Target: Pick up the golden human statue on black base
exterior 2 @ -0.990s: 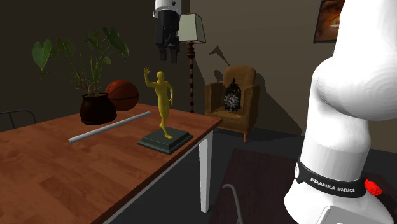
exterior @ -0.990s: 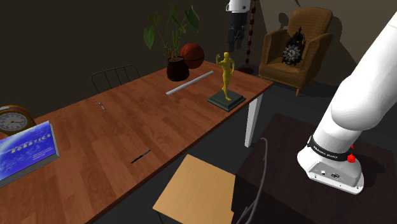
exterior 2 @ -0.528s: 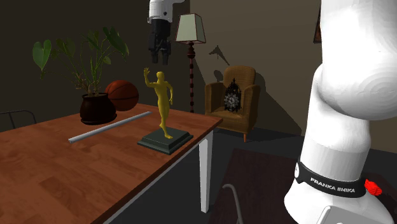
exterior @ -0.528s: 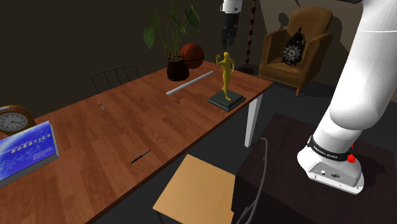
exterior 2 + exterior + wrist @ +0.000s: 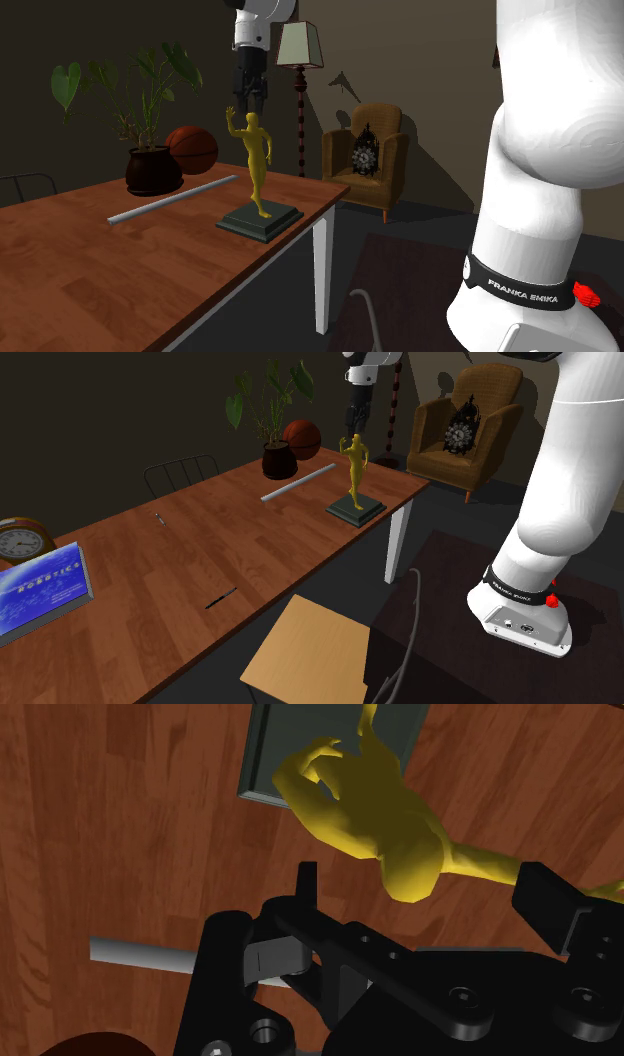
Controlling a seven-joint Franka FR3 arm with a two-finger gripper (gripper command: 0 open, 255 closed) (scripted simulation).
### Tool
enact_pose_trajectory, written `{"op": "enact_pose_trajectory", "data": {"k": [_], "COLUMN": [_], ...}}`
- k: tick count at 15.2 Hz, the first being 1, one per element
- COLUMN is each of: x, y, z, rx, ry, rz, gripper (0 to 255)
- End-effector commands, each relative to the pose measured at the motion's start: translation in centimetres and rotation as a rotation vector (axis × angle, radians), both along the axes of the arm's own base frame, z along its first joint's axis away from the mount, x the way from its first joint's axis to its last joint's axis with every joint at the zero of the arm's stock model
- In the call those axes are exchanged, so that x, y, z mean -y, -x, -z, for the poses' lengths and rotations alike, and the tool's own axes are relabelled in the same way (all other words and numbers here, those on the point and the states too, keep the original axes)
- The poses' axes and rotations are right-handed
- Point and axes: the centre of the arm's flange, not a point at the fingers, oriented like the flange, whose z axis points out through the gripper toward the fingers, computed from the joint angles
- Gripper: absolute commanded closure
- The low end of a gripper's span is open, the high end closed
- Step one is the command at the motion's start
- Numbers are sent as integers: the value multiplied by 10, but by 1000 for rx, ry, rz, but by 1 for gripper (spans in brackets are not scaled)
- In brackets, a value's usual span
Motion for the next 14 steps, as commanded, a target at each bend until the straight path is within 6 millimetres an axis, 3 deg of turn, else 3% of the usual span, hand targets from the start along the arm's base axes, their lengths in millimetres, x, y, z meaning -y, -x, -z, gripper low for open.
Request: {"op": "enact_pose_trajectory", "data": {"k": [1,2,3,12,14], "x": [0,0,0,0,0], "y": [0,0,-1,0,0], "z": [6,6,6,6,-4], "rx": [1,1,1,1,1], "ry": [0,0,0,0,0], "rz": [0,0,0,0,0], "gripper": [0,0,255,255,255]}}
